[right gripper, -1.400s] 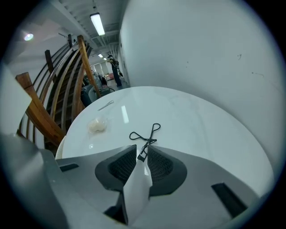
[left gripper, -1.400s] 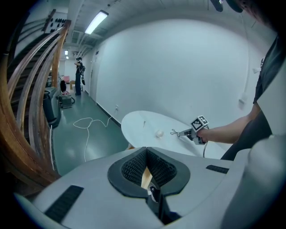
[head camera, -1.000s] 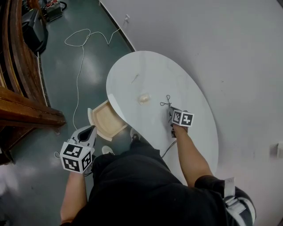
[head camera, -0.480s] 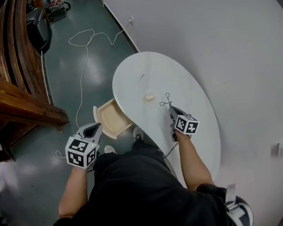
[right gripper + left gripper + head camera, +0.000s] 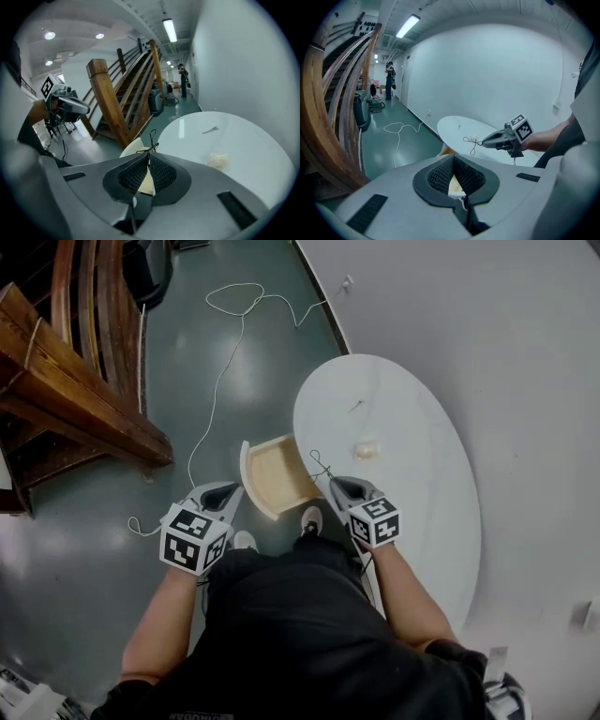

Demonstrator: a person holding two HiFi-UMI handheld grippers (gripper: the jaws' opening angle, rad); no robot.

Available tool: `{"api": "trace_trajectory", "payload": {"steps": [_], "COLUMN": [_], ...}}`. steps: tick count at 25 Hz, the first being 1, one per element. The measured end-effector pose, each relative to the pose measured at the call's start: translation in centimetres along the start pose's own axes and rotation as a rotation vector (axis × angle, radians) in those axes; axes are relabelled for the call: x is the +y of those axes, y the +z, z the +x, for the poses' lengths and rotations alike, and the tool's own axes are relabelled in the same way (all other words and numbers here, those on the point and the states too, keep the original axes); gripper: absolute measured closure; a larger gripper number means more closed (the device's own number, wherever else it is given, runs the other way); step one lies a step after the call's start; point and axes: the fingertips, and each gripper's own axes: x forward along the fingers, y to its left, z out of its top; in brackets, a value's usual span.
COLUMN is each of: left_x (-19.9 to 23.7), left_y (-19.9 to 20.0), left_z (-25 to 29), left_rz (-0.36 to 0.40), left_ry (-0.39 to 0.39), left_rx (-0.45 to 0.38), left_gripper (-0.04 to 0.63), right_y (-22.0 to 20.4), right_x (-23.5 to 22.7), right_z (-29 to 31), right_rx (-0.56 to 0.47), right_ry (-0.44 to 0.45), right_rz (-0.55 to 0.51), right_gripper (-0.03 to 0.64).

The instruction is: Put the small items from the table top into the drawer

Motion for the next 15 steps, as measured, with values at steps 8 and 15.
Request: {"api": "trace_trajectory", "payload": {"steps": [8, 15], "left_x": [1.0, 0.7], "left_y": [-1.7, -4.0], "left_z": [-1.9, -2.5], "left_rz": [-0.086, -0.094], "left_ry": [0.085, 0.099], "left_rx": [-0.033, -0.012], "left_gripper": [0.580, 0.580], "right_y": [-3.9, -8.5], "right_x": [6.0, 6.9], "right_z": [7.5, 14.2], "right_rx": [0.278, 0.458], "right_ry": [0.116, 0.083], "right_rz": [-0.192, -0.162], "right_gripper": [0.598, 0.598]}}
